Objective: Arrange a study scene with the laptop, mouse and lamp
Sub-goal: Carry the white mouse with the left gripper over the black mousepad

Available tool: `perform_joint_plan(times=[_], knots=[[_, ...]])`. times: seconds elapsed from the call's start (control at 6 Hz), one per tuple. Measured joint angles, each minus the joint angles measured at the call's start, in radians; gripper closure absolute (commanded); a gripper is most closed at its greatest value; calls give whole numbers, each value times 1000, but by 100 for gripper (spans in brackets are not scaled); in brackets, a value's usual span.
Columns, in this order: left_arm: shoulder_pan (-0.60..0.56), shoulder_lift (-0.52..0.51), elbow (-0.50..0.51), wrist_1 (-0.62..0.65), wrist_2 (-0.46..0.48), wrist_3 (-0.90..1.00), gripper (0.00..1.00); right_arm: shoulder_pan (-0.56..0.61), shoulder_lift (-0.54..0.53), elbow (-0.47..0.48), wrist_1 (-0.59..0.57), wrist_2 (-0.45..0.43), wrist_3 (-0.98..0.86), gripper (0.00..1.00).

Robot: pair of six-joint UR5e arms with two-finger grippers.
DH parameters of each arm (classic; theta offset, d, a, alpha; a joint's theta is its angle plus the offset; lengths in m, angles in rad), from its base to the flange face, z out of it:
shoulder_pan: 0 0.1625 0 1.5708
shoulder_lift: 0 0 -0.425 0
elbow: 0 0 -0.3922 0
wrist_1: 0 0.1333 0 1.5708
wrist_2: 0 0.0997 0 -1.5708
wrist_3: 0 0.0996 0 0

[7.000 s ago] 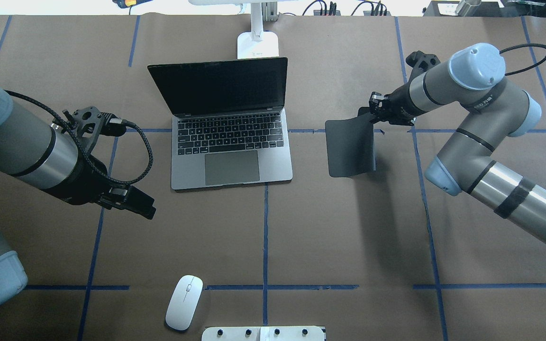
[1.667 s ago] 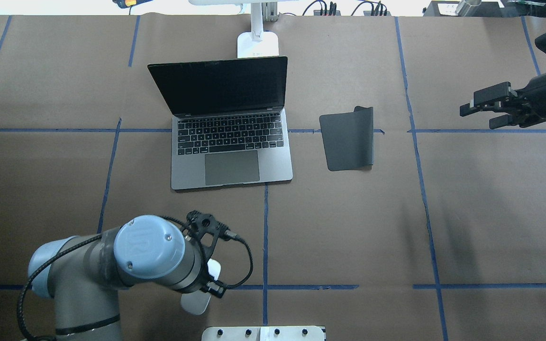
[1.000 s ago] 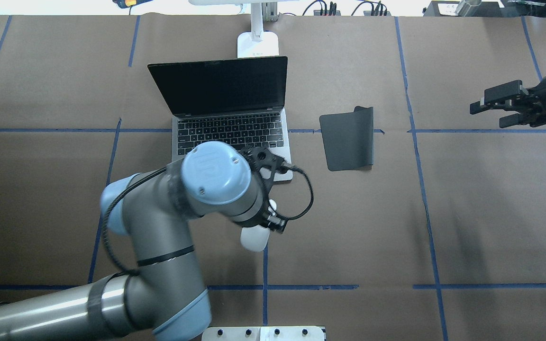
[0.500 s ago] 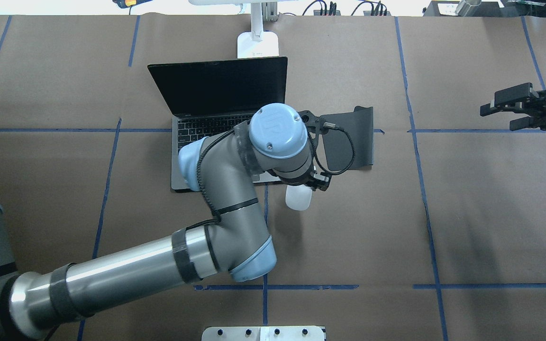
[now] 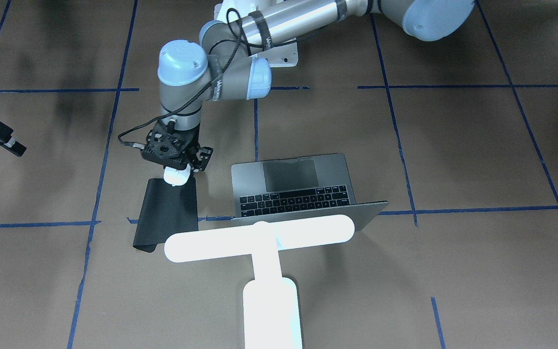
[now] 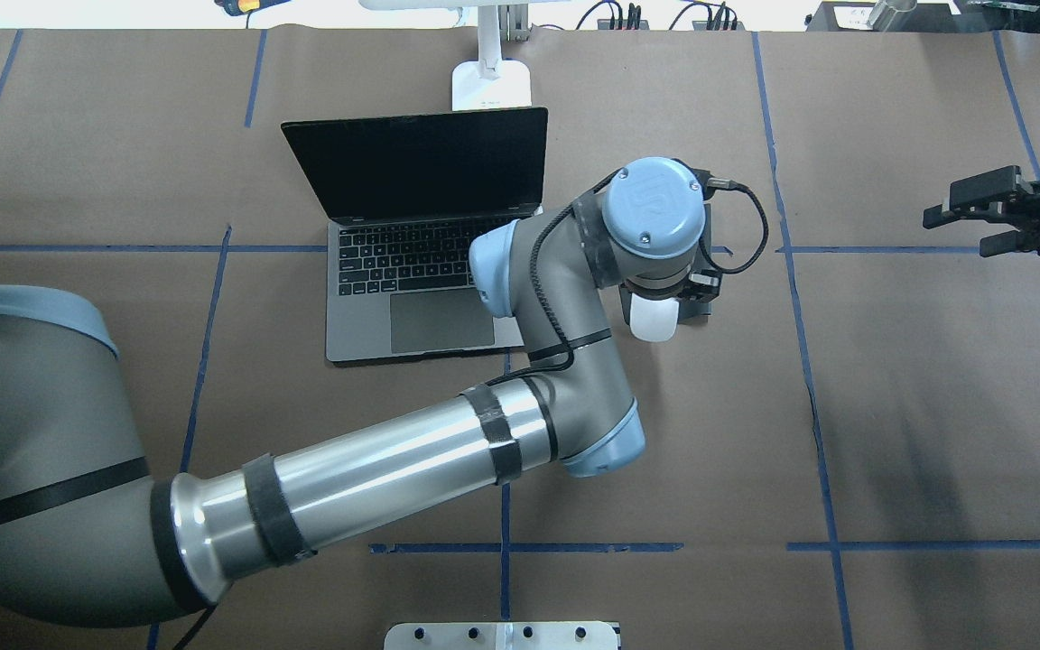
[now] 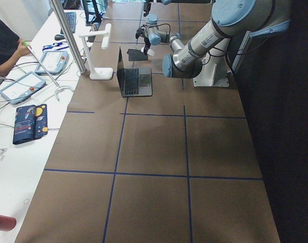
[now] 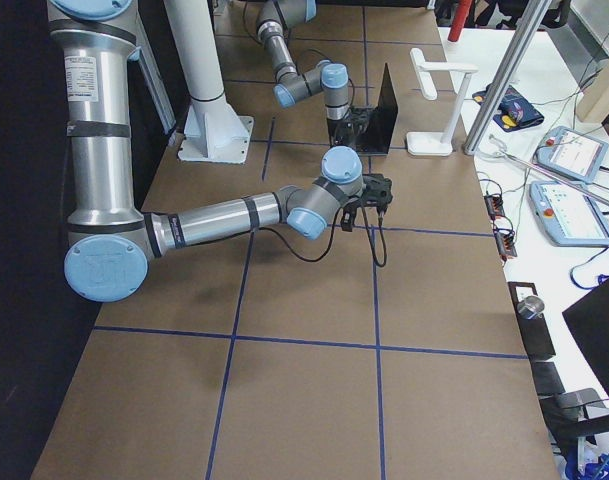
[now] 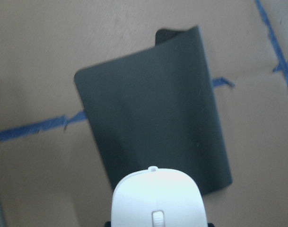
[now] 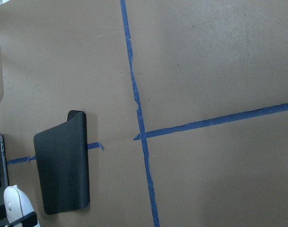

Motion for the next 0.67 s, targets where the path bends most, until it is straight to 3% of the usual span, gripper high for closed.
perform_joint_plan(times=[0.33, 0.67], knots=[[-2, -73, 169, -116, 71, -26, 100, 0, -8, -2, 0, 2, 0, 0], [-2, -104, 268, -193, 110, -76, 100, -1, -17, 0, 1, 7, 1, 0]])
